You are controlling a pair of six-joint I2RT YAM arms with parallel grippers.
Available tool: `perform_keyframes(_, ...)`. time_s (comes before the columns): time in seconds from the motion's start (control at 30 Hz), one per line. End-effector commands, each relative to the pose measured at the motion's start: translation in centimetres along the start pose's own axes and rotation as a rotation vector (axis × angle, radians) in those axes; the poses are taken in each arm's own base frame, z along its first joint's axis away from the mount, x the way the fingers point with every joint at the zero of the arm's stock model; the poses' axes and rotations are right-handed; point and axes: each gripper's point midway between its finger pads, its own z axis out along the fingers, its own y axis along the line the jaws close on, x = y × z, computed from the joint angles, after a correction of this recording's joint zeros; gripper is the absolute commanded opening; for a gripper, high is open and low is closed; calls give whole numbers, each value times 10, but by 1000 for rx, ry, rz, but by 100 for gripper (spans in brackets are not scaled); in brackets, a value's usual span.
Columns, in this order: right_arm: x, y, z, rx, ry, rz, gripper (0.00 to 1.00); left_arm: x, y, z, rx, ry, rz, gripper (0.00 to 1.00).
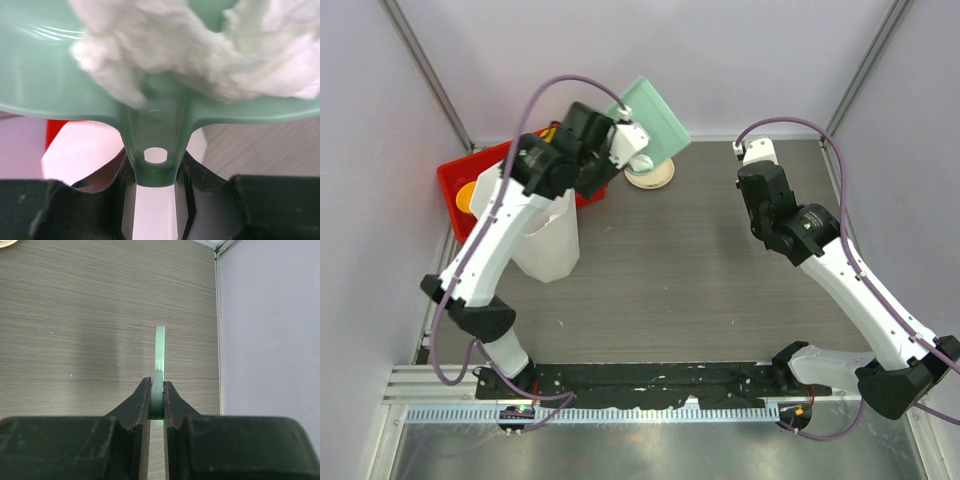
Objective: Sweep away the paper scraps from the table
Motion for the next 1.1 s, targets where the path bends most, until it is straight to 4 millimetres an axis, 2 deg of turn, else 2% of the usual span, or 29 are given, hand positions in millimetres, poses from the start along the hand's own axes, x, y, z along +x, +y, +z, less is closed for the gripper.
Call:
perform_keyframes(0.0, -13, -3, -2, 0, -55, 40, 1, 66, 56, -52, -148, 130, -89, 0)
perform_keyframes(0.07, -13, -2, -1, -7, -55, 39, 1, 77, 70, -66, -190, 127, -127, 0)
perform_keyframes(0.1, -13, -1, -1, -10, -56, 38, 1, 89, 81, -81, -231, 121, -164, 0)
perform_keyframes(0.13, -13, 0, 0, -13, -55, 36, 1, 99, 86, -85, -254, 143, -166, 0)
perform_keyframes(0.17, -13, 1, 0, -16, -56, 34, 1, 111, 95, -91, -292, 168, -187, 0)
perform_keyframes(0.2, -14, 2, 1, -19, -57, 35, 1, 122, 99, -106, -333, 170, -193, 0)
perform_keyframes(0.27, -14, 3, 2, -23, -59, 33, 1, 155, 113, -112, -422, 289, -186, 0)
perform_keyframes(0.37, -14, 7, 3, -35, -60, 32, 1, 195, 126, -127, -532, 426, -166, 0)
perform_keyframes(0.4, -15, 7, 3, -37, -63, 35, 1, 207, 124, -125, -532, 475, -155, 0)
perform_keyframes(0.47, -14, 7, 2, -41, -68, 37, 1, 226, 127, -139, -578, 563, -123, 0)
perform_keyframes(0.5, -14, 7, 2, -42, -69, 35, 1, 236, 126, -140, -581, 622, -89, 0)
perform_keyframes(0.57, -13, 6, 1, -42, -75, 39, 1, 248, 134, -162, -661, 712, 2, 0)
perform_keyframes(0.63, -14, 5, 0, -42, -82, 43, 1, 254, 139, -166, -705, 767, 78, 0)
perform_keyframes(0.67, -14, 5, 0, -43, -83, 42, 1, 254, 141, -178, -738, 774, 118, 0)
perform_keyframes(0.73, -15, 7, -1, -53, -88, 44, 1, 249, 155, -190, -784, 855, 254, 0)
perform_keyframes(0.8, -13, 8, 0, -60, -85, 44, 1, 234, 171, -207, -848, 885, 352, 0)
perform_keyframes(0.9, -11, 11, 1, -67, -85, 45, 1, 214, 188, -223, -895, 871, 426, 0)
perform_keyframes(1.07, -11, 8, -1, -62, -98, 49, 1, 196, 201, -226, -820, 949, 651, 0)
